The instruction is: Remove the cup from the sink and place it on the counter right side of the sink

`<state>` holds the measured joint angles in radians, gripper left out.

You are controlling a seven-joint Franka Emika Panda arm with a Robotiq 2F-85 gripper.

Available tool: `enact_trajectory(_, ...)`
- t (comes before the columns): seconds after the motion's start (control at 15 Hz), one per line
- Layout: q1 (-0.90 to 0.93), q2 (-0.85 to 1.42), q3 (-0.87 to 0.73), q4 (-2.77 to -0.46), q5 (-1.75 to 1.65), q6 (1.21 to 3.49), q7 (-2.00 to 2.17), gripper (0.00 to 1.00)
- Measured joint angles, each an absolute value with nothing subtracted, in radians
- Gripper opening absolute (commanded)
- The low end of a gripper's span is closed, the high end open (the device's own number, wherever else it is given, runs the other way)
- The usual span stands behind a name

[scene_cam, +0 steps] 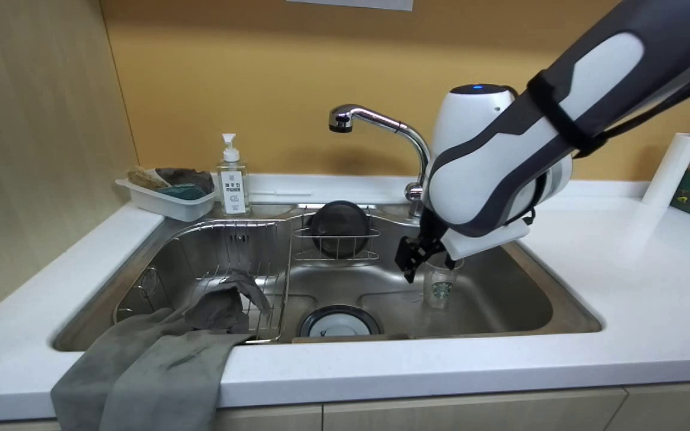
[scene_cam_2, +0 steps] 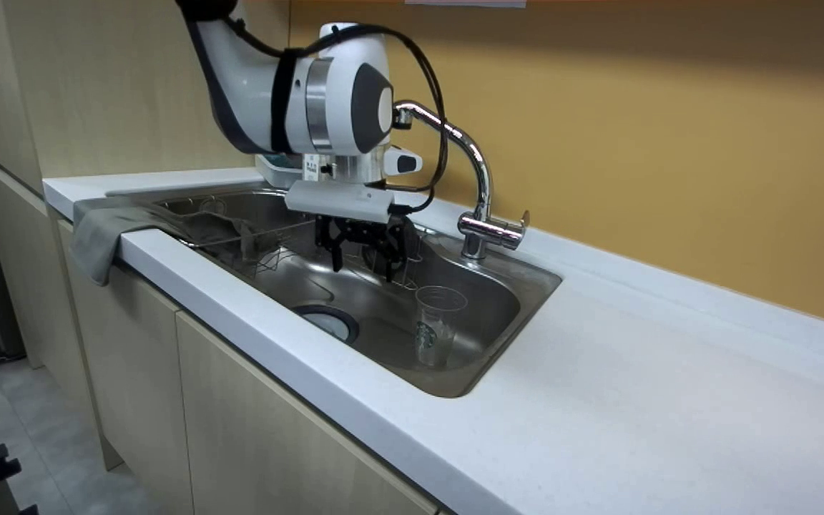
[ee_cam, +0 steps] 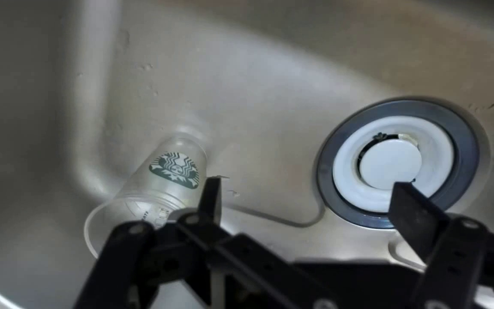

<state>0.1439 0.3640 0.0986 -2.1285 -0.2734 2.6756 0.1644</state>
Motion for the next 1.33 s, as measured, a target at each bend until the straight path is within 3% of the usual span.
enact_trajectory(0.47,0.246,0.516,-0.007,-1.949,-0.291,2.733,0.179,1.0)
enact_trajectory(1.33,0.232,0.536,-0.066,-1.899,-0.289,2.701,0.175,1.0)
